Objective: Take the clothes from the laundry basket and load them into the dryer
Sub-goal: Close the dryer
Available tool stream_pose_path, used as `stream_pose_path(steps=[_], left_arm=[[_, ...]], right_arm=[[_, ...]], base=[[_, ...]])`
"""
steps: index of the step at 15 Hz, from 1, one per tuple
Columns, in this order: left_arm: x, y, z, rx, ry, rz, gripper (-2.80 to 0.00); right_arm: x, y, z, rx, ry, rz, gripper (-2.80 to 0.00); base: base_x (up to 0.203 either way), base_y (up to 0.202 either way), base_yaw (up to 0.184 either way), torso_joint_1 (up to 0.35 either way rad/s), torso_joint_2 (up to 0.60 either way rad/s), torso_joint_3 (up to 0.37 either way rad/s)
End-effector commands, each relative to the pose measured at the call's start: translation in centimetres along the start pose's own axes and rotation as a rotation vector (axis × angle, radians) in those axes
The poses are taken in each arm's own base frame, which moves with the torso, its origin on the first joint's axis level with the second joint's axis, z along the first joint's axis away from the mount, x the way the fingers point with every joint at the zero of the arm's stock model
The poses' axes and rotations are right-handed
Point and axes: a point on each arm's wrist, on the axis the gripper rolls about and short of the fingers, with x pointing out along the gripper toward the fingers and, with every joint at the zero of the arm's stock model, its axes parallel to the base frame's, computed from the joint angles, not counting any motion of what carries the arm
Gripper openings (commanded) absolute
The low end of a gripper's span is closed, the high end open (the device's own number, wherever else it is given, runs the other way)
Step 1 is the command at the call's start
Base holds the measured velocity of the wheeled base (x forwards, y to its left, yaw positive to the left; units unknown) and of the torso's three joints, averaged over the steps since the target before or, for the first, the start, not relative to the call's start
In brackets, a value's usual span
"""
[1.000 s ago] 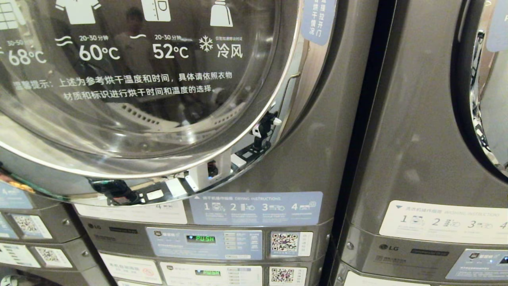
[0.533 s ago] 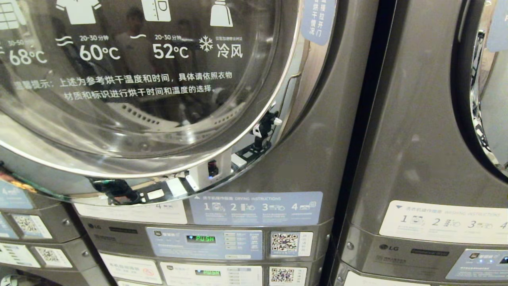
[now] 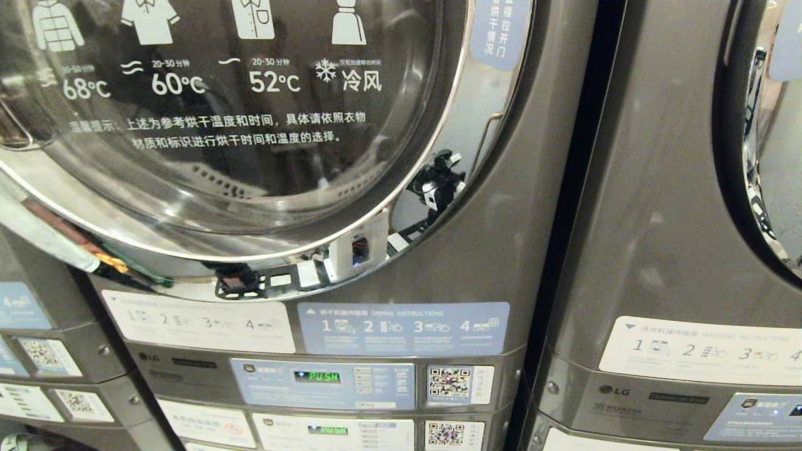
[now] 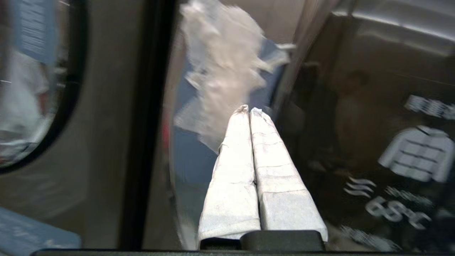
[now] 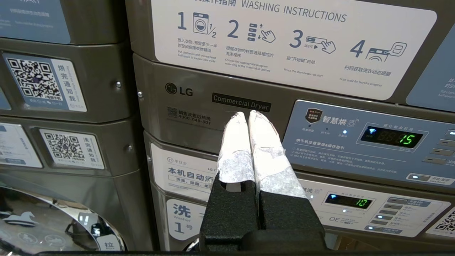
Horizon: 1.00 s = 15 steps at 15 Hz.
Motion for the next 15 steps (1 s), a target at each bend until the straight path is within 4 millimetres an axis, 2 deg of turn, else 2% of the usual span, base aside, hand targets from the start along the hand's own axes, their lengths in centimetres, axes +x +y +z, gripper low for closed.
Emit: stream_pose_path(steps=[1,4,10,15], left_arm=[[1.1,-0.2,-0.9,-0.007,0.036,-0.039,-2.8],[1.9,0.0,-1.5,-0.04,0.059,-0.079,-2.8],[4.4,2.1,-1.6,-0.007,0.024,0.031,-2.8],[5.2,1.9,-2.0,-0.046,0.031,-0.069,-2.8]], right_arm=[[0.0,0.0,0.0,0.0,0.001,0.001,-2.8],[0.0,0.0,0.0,0.009,-0.001,0.0,-2.8],[0.0,0.0,0.0,0.009,-0.001,0.0,-2.8],[0.0,0.0,0.0,0.009,-0.001,0.0,-2.8]], base=[[0.0,0.0,0.0,0.0,0.0,0.0],[0.0,0.0,0.0,0.0,0.0,0.0],[0.0,0.0,0.0,0.0,0.0,0.0],[0.0,0.0,0.0,0.0,0.0,0.0]])
